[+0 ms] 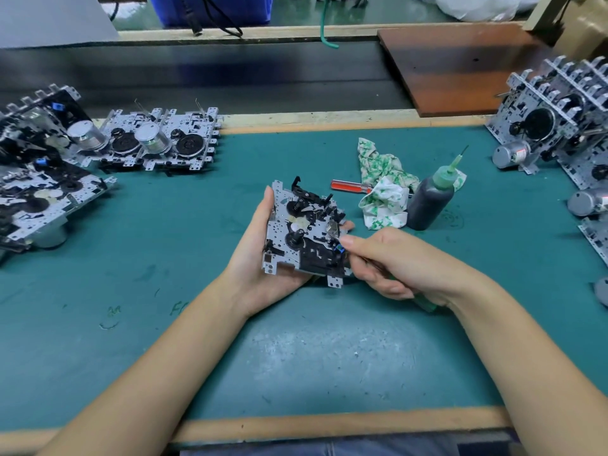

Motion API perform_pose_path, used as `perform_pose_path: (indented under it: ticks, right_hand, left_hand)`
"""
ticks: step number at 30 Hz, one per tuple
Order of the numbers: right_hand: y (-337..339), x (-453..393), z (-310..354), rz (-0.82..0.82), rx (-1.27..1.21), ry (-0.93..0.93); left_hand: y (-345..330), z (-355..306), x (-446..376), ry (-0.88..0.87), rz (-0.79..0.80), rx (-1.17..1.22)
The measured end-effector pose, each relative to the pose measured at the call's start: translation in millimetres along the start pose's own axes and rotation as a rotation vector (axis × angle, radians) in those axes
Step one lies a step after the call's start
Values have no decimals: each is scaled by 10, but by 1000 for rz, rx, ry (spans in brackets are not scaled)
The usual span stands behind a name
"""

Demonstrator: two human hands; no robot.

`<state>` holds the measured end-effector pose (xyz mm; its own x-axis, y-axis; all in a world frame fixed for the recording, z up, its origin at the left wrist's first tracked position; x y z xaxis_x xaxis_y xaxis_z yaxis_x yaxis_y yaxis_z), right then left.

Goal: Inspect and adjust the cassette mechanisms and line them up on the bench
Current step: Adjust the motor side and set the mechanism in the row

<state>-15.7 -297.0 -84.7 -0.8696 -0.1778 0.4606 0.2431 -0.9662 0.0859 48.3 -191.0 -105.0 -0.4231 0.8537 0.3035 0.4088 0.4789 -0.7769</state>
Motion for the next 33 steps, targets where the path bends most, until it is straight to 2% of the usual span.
perform_pose_path:
  ticks: [8,23,28,33]
  right_hand:
    - [-26,-12,-5,8,64,-4]
    - [-12,-23,0,130,197,-52]
    - [-1,-40,0,140,212,-22]
    - [25,-26,-4,81,142,11]
  left_hand:
    - [19,-4,17,-10,-34,-62]
    - [16,0,27,23,-39,-110]
    - [24,1,11,24,-25,-104]
    - [23,-25,-15,43,-6,-92]
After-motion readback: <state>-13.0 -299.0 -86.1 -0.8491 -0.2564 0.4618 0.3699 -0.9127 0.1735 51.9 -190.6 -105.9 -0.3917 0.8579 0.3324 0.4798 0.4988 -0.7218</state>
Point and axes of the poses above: each hand's wrist, its own x-axis away from the middle knuckle, its own y-axis out of the back of the hand, z = x × y, the point moved 6 cm from there along -x, towards the middle knuckle, and after that the axes turned 4 degrees about z, right-handed, at the moved point
